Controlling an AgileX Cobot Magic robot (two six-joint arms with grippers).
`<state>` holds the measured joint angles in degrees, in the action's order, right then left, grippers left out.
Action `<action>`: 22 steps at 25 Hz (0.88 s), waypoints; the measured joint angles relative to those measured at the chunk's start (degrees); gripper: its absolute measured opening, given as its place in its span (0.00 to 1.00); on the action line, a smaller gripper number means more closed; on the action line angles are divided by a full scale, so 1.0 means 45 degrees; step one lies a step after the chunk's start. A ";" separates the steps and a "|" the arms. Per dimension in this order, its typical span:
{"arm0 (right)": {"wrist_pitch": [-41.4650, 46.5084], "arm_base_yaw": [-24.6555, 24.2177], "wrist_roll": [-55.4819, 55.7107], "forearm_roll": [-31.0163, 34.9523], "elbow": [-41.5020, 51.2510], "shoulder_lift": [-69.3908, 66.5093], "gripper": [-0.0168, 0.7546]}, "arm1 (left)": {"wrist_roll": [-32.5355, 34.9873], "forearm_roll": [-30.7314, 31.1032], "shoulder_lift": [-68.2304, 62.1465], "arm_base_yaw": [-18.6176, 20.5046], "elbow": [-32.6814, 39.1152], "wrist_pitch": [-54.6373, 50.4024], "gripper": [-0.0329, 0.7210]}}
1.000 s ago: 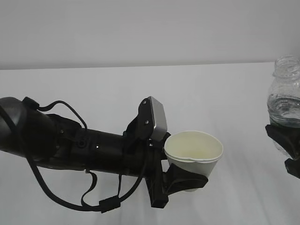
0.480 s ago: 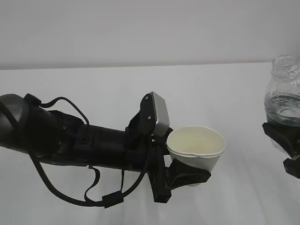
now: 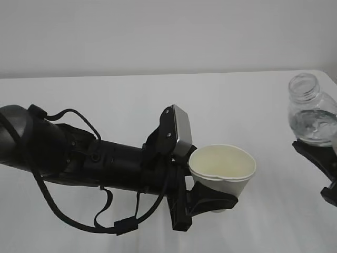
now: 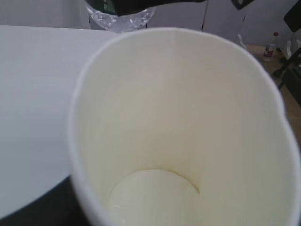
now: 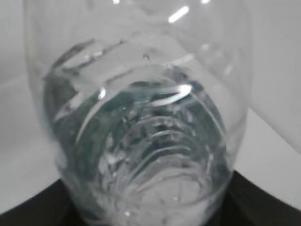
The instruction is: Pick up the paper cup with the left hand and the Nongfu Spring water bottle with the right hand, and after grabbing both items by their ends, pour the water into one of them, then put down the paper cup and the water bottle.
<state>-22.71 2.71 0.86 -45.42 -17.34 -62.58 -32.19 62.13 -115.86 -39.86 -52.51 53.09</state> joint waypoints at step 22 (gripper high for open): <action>0.0887 0.0000 -0.2816 0.0000 -0.0017 0.0000 0.59 | 0.0000 0.0057 0.0000 -0.0679 -0.0018 0.0000 0.60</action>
<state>-18.71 2.71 -11.81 -45.42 -17.41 -62.58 -32.19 62.39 -115.86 -42.92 -52.59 53.09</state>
